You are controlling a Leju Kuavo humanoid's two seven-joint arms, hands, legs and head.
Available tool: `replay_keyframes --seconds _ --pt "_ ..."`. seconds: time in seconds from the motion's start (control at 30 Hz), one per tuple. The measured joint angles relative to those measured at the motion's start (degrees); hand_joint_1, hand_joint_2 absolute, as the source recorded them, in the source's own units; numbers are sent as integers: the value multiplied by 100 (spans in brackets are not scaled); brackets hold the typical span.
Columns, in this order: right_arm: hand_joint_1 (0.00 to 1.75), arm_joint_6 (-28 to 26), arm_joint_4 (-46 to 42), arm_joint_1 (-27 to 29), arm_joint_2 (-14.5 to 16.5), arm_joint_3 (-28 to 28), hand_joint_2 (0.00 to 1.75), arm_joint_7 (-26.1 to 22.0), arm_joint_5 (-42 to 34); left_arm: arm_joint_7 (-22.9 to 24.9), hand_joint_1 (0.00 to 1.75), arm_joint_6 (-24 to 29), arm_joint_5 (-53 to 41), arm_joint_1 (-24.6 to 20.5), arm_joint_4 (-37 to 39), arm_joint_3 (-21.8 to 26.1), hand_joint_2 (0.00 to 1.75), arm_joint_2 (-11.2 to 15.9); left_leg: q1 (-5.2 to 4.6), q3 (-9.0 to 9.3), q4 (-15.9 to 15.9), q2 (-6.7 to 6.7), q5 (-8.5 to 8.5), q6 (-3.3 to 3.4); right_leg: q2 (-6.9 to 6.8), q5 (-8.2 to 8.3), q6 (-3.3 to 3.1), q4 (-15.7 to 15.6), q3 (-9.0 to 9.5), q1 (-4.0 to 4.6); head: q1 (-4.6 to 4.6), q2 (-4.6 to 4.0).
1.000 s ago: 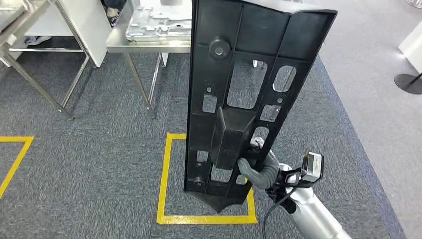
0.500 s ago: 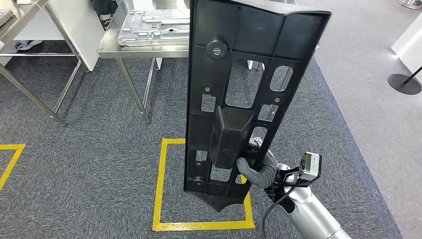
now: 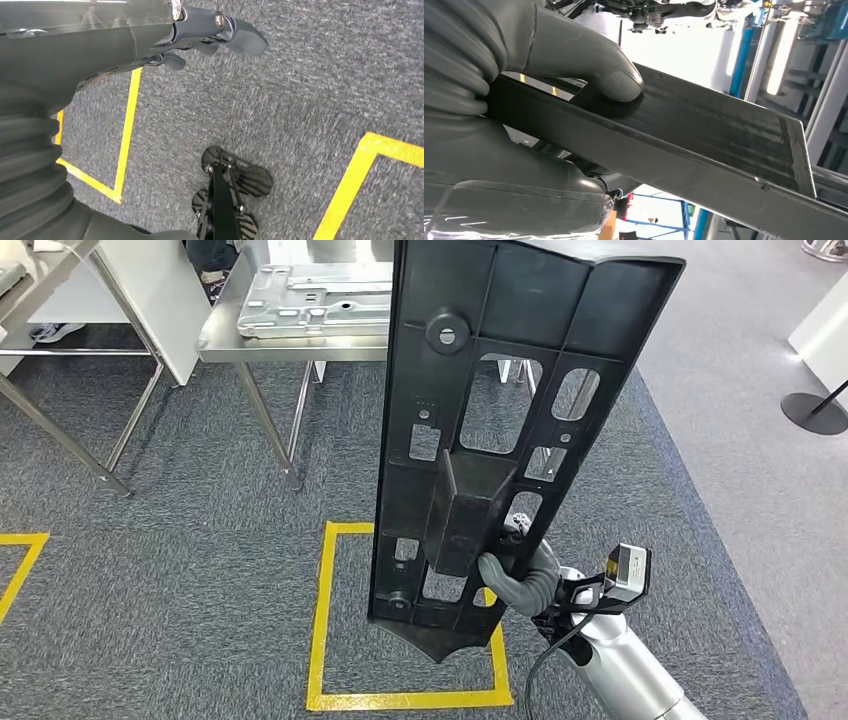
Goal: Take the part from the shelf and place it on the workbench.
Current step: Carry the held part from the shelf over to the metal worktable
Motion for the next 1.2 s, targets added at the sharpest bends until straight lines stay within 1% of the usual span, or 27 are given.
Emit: replay_keyframes --seconds 0.07,0.1,0.13,0.2,0.23,0.27,0.3,0.33,0.37,0.4,0.43,0.47,0.57,0.6,0.63,0.7,0.73,0.77,0.8,0.87,0.9,0.93,1.0,1.07,1.1,1.13,1.2 --pt "175 1 -1 -1 11 -3 175 -1 -2 0 0 5 -2 -3 -1 -1 175 2 13 -6 90 2 -75 -56 3 5 -60 -55 62 -22 -3 0" --pt "175 2 -2 -6 23 -5 175 -2 -3 0 0 9 -2 -3 -1 -1 175 5 18 -85 287 1 -185 -80 2 6 -92 -84 100 -37 -8 0" --pt "175 3 -2 -9 37 -5 175 -2 -5 0 0 15 -2 -1 -1 -1 175 10 30 -231 601 -2 -339 -99 -1 -2 -116 -99 134 -41 -14 -1" --pt "175 5 1 -3 55 -4 175 -2 -7 0 0 27 -2 5 0 0 175 18 42 -646 1379 -2 -644 -137 0 -37 -143 -99 169 -39 -20 -1" --pt "175 5 3 6 57 -3 175 -1 -7 1 0 30 -2 12 0 0 175 21 49 -799 1616 -2 -677 -151 3 -58 -144 -96 187 -38 -21 0" --pt "175 5 5 13 57 -3 175 0 -7 1 0 31 -3 19 0 0 175 22 56 -855 1647 -1 -598 -158 9 -83 -139 -92 211 -38 -21 1" --pt "175 5 6 18 58 -3 175 0 -7 -3 0 31 -6 24 0 0 175 25 61 -788 1429 -1 -405 -156 15 -113 -129 -86 245 -39 -22 1" --pt "175 5 6 20 62 -3 175 0 -7 -8 0 31 -9 27 0 0 175 29 65 -631 1041 0 -151 -146 21 -150 -113 -78 285 -40 -22 1" --pt "175 5 6 18 67 -4 175 0 -7 -14 0 31 -11 28 -1 0 175 34 58 -452 644 -2 31 -128 25 -187 -91 -70 318 -34 -19 0" --pt "175 5 5 16 73 -4 175 0 -7 -21 0 31 -15 26 -1 0 175 38 46 -303 318 -5 145 -98 28 -222 -61 -61 338 -28 -20 0" --pt "175 5 5 14 78 -4 175 0 -6 -26 0 31 -17 24 -1 0 175 41 31 -219 132 -8 174 -65 30 -244 -31 -61 348 -21 -20 -1" --pt "175 5 5 14 80 -4 175 0 -5 -28 0 31 -19 24 -1 0 175 43 18 -190 65 -12 138 -26 32 -246 7 -55 352 -12 -20 -1" --pt "175 5 -1 9 81 -5 175 0 -6 -35 0 31 -37 34 -1 0 175 45 34 -114 -3 -17 113 93 30 -274 104 46 357 -20 -11 1" --pt "175 6 -3 4 81 -6 175 -1 -7 -38 0 31 -48 35 -1 0 175 45 42 -73 -14 -18 100 129 29 -353 126 213 285 -27 -1 0" --pt "175 6 -4 6 81 -7 175 -2 -8 -42 0 31 -59 33 -1 0 175 45 45 -38 -24 -18 82 160 28 -483 146 517 125 -35 4 0" --pt "175 6 -2 25 81 -7 175 -5 -10 -51 0 31 -70 30 0 0 175 46 35 7 -22 -21 30 195 27 -768 169 1291 -347 -45 12 0" --pt "175 5 -1 41 81 -7 175 -6 -13 -57 0 33 -72 34 0 0 175 47 30 35 -21 -23 1 198 27 -829 176 1569 -555 -49 10 1" --pt "175 5 -1 53 81 -7 175 -8 -18 -62 0 37 -74 40 0 0 175 49 26 70 -19 -27 -31 196 26 -772 175 1638 -661 -51 12 1" --pt "175 5 -1 61 81 -7 175 -11 -23 -68 0 42 -78 47 -1 0 175 51 22 118 -19 -32 -66 190 26 -602 166 1487 -657 -50 12 1" --pt "175 2 -2 63 80 -9 175 -21 -34 -82 0 52 -87 57 0 0 175 56 16 223 -21 -38 -147 165 17 -81 100 716 -401 -28 17 0" --pt "175 -1 -3 63 80 -10 175 -31 -41 -86 0 57 -96 58 0 0 175 58 12 259 -21 -40 -182 144 3 57 61 351 -277 -4 11 0" --pt "175 -4 -4 67 81 -11 175 -42 -49 -88 0 64 -106 56 1 0 175 65 12 276 -29 -38 -211 114 -9 132 19 106 -193 22 8 0" --pt "175 -9 -14 88 87 -10 175 -69 -70 -81 0 75 -130 57 1 0 175 80 8 313 -27 -30 -219 40 -20 92 -41 -37 -148 52 -6 1" --pt "175 -25 -27 123 88 -15 175 -98 -89 -73 0 79 -156 61 1 -1 175 106 9 342 46 -24 -239 -23 -12 123 -95 -96 -40 26 -6 1" --pt "175 -33 -31 134 90 -19 175 -110 -97 -71 0 78 -169 61 1 -1 175 120 14 290 196 -25 -283 -50 -12 106 -122 -122 29 11 -16 1" --pt "175 -37 -36 148 96 -23 175 -118 -102 -71 0 76 -180 62 1 -1 175 138 25 163 458 -25 -373 -75 -11 87 -142 -141 93 0 -25 1" --pt "175 -26 -42 189 110 -27 175 -121 -104 -78 0 75 -189 65 1 -1 175 169 43 -256 1175 -26 -646 -119 -12 23 -170 -149 169 2 -52 0"
